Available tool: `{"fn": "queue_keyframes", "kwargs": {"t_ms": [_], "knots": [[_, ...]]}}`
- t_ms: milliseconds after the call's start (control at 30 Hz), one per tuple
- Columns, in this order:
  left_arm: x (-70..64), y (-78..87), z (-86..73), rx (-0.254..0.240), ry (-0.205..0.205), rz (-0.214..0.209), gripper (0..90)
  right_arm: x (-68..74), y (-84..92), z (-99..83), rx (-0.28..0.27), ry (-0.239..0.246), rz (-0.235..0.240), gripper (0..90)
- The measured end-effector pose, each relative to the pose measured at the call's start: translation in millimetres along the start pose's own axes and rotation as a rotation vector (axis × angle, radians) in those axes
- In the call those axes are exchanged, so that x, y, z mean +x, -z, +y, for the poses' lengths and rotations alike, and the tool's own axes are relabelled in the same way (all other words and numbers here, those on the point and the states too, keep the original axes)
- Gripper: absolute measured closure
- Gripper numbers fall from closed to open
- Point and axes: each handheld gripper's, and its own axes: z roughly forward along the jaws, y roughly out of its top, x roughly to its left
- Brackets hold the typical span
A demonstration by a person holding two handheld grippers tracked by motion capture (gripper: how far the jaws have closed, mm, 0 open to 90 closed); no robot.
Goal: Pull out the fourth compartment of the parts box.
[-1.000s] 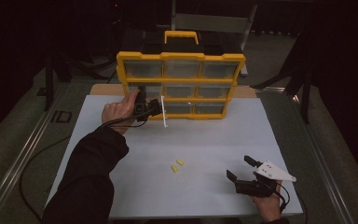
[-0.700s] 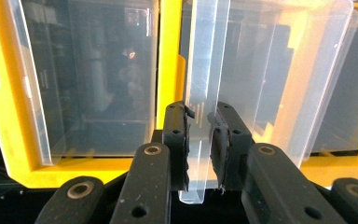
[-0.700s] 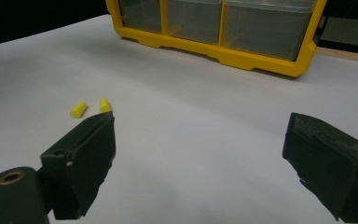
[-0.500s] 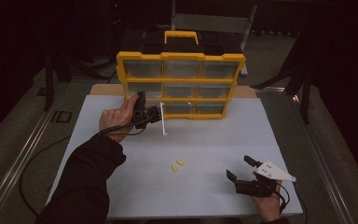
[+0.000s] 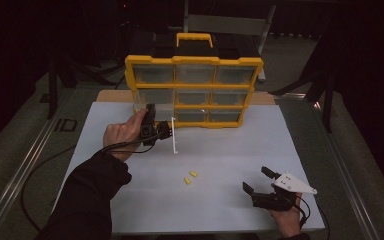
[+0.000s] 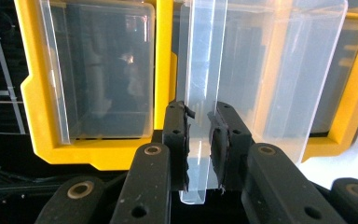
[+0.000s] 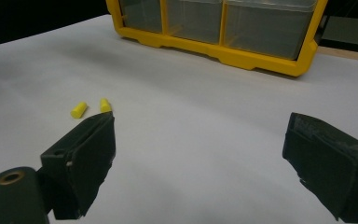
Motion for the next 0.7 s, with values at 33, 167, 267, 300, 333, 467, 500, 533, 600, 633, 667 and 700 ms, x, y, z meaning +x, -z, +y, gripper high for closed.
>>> {"fn": "queue_keyframes", "kwargs": {"t_ms": [33, 167, 267, 300, 333, 467, 500, 533, 600, 633, 667, 700], "knots": [[-0.1, 2.4, -0.4, -0.001, -0.004, 0.002, 77.7, 0.1, 0.0, 0.0, 0.0, 0.0, 0.0, 9.1], [-0.3, 4.5, -1.7, -0.004, -0.004, 0.0, 77.7, -0.1, 0.2, 0.0, -0.001, 0.001, -0.001, 9.1], [-1.3, 5.9, -1.3, -0.005, -0.005, 0.002, 77.6, -0.2, 0.4, 0.1, -0.001, 0.0, -0.001, 9.1], [-1.6, 7.2, -0.9, -0.003, -0.008, 0.002, 77.6, -0.2, 0.5, 0.1, -0.001, 0.0, -0.001, 9.1], [-1.6, 7.2, -0.9, -0.003, -0.008, 0.002, 77.6, -0.3, 0.6, 0.1, -0.001, 0.0, -0.001, 9.1], [-1.9, 8.9, -2.4, -0.006, -0.005, -0.001, 77.3, -0.4, 0.6, 0.1, -0.001, 0.0, -0.001, 9.1], [-2.4, 9.0, -2.8, -0.011, 0.002, -0.002, 76.9, -0.3, 0.7, 0.2, -0.001, 0.001, -0.001, 9.1], [-2.9, 9.3, -3.2, -0.015, 0.008, -0.002, 76.7, -0.3, 0.8, 0.2, -0.002, 0.001, -0.001, 9.1], [-3.4, 9.9, -3.7, -0.014, 0.007, -0.014, 75.7, -0.5, 1.0, 0.2, -0.002, -0.001, -0.002, 9.1], [-3.4, 9.9, -3.7, -0.014, 0.007, -0.014, 75.3, -0.5, 0.9, 0.1, -0.001, 0.0, -0.002, 9.1], [-4.3, 9.8, -3.8, -0.015, 0.007, -0.016, 74.5, -0.5, 0.9, 0.1, -0.001, -0.001, -0.002, 9.2], [-4.2, 8.8, -4.4, -0.014, 0.01, -0.027, 71.7, -0.4, 0.8, 0.1, -0.001, -0.002, -0.001, 9.1]]}}
